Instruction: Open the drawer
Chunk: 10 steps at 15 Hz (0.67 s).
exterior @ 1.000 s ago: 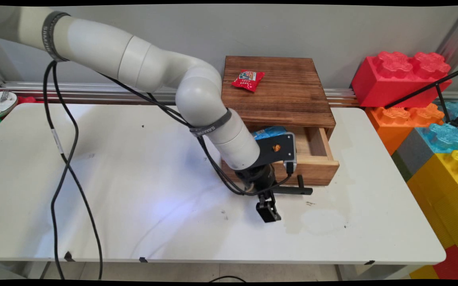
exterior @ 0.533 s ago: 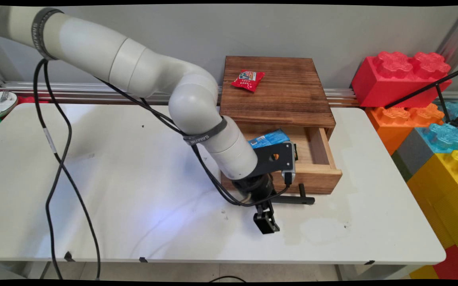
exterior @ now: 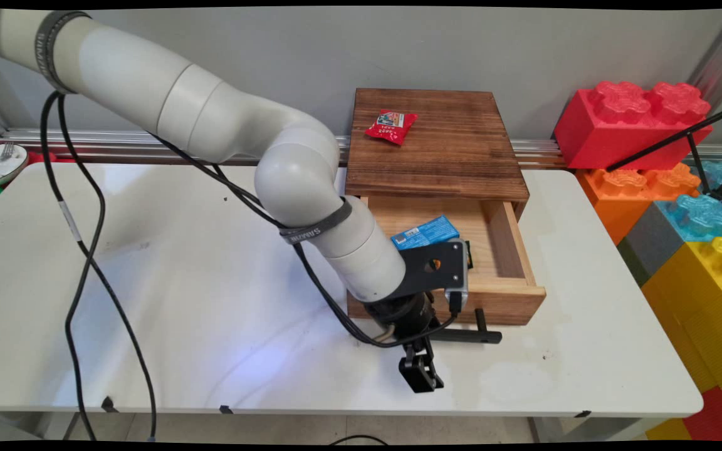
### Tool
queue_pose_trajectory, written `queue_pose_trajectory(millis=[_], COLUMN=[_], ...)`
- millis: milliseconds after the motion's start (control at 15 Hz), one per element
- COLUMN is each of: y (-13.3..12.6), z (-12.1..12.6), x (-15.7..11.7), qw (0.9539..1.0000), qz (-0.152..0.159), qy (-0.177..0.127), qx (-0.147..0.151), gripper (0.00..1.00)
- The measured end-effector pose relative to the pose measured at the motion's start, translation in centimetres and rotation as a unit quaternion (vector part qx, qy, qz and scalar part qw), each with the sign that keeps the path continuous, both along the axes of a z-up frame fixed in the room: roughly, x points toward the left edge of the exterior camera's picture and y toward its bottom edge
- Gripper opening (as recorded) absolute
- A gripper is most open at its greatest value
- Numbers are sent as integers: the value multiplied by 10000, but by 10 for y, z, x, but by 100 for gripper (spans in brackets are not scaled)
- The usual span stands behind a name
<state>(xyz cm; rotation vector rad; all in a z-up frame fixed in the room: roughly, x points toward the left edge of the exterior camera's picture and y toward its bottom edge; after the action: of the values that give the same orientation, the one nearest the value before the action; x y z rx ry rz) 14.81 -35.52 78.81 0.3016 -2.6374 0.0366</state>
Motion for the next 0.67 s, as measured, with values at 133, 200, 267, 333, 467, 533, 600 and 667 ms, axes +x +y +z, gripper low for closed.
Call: queue_pose_trajectory(millis=[133, 200, 267, 333, 467, 533, 600, 667], y=[5, 9, 12, 15, 21, 23, 25, 28], z=[1, 2, 3, 4, 5, 5, 6, 7], x=[-2, -3, -3, -4, -5, -6, -6, -6], qw=[10000, 9999, 9999, 9998, 9997, 9997, 9996, 9995], qz=[-50, -86, -113, -145, -196, -212, -235, -258], qy=[37, 63, 80, 100, 134, 143, 159, 172], qx=[16, 28, 37, 47, 62, 66, 71, 73], gripper=[100, 100, 100, 100, 100, 100, 100, 100])
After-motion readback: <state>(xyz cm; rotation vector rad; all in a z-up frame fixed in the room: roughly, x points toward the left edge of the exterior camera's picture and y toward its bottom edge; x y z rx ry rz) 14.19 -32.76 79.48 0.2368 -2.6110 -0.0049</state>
